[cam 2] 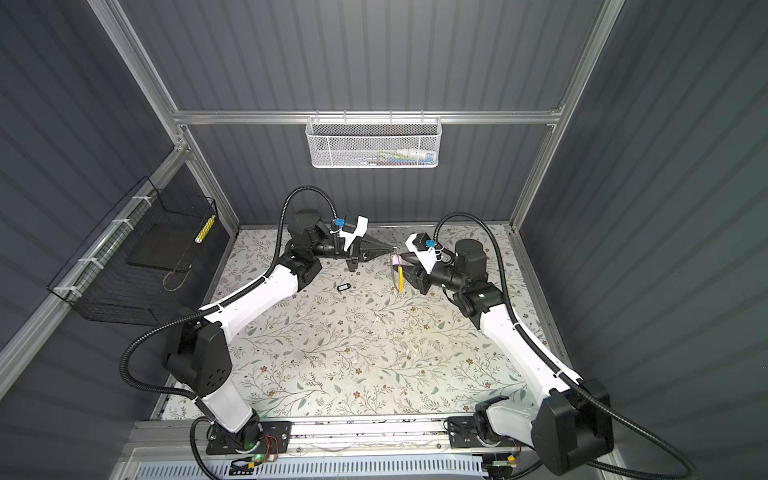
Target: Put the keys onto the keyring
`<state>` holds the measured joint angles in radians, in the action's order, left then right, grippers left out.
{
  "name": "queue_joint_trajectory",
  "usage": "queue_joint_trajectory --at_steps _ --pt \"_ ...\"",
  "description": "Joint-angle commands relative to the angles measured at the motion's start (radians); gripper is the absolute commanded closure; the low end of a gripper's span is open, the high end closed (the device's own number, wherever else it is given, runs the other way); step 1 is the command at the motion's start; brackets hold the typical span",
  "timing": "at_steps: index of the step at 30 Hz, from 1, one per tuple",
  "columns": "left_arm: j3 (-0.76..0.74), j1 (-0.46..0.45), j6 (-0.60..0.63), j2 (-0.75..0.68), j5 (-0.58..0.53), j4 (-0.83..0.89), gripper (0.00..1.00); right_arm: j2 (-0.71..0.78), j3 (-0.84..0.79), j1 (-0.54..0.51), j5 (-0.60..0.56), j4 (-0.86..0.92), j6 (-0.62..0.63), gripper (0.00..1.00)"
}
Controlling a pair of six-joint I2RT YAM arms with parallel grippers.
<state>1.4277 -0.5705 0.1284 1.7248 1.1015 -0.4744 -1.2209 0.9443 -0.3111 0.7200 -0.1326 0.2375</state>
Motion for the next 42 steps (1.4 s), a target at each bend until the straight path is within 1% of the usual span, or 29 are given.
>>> queue_joint_trajectory --at_steps 1,8,15,19,22,25,32,38,42 --pt "0.036 -0.009 0.017 0.004 0.024 0.006 1.00 -0.005 0.025 0.003 0.049 -0.069 -0.028 0.60" --pt "0.040 -0.009 0.023 0.007 0.023 0.009 1.00 -0.007 0.017 0.004 0.082 -0.101 -0.038 0.66" --pt "0.045 -0.010 0.036 0.010 0.016 0.024 1.00 0.002 0.011 0.003 0.093 -0.066 -0.017 0.77" --pt "0.058 -0.009 0.104 0.001 0.006 0.108 1.00 0.019 0.020 0.003 0.087 0.011 0.028 0.85" --pt "0.072 -0.009 0.177 -0.008 -0.007 0.200 1.00 0.042 0.023 0.003 0.053 0.062 0.069 0.90" --pt "0.076 -0.007 0.209 -0.014 -0.020 0.241 1.00 0.062 0.031 0.004 0.023 0.112 0.106 0.93" --pt "0.079 -0.002 0.280 -0.026 -0.044 0.331 1.00 0.068 0.094 0.006 -0.060 0.297 0.199 0.95" --pt "0.076 -0.002 0.312 -0.019 -0.060 0.368 1.00 0.056 0.147 0.006 -0.091 0.399 0.250 0.96" --pt "0.076 -0.002 0.359 -0.019 -0.075 0.428 1.00 0.047 0.180 0.006 -0.120 0.458 0.287 0.96"
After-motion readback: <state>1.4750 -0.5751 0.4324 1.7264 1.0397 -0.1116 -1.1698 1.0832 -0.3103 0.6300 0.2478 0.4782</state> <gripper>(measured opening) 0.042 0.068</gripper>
